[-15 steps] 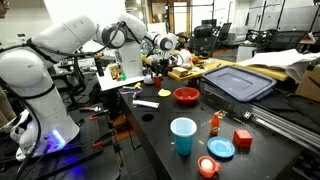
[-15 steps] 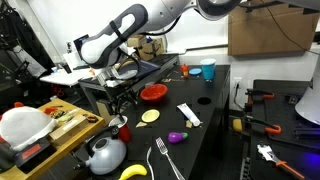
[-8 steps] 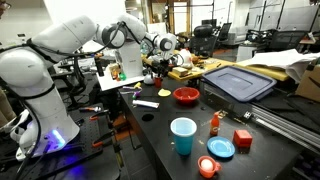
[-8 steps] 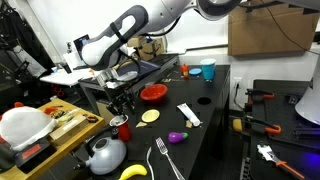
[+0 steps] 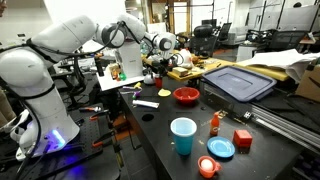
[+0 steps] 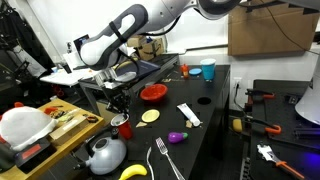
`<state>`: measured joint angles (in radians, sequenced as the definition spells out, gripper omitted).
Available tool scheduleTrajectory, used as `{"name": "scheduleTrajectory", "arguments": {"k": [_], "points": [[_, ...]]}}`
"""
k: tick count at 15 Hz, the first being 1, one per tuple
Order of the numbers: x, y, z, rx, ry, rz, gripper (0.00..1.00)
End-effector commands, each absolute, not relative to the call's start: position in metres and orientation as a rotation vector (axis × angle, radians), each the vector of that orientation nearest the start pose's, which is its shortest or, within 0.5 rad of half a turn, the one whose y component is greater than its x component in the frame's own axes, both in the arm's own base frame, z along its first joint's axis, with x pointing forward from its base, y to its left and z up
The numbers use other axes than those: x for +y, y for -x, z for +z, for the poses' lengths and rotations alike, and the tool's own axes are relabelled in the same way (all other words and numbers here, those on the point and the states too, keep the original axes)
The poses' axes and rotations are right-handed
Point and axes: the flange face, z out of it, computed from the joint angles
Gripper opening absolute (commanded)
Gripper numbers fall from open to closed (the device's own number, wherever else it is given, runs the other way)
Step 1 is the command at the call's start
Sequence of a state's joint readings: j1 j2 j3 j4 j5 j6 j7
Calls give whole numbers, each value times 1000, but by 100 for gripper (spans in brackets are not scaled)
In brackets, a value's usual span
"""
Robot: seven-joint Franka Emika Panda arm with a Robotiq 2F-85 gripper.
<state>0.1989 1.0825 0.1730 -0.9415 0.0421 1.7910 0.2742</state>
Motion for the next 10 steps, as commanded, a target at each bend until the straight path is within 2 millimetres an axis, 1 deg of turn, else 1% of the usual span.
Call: {"name": "scheduleTrajectory", "arguments": {"k": [1,5,10], "points": [[232,-721,211,-44,2999,377,1],[228,-720,222,-52,2999,374,1],[216,-715,237,-78,2996,385,1]]}}
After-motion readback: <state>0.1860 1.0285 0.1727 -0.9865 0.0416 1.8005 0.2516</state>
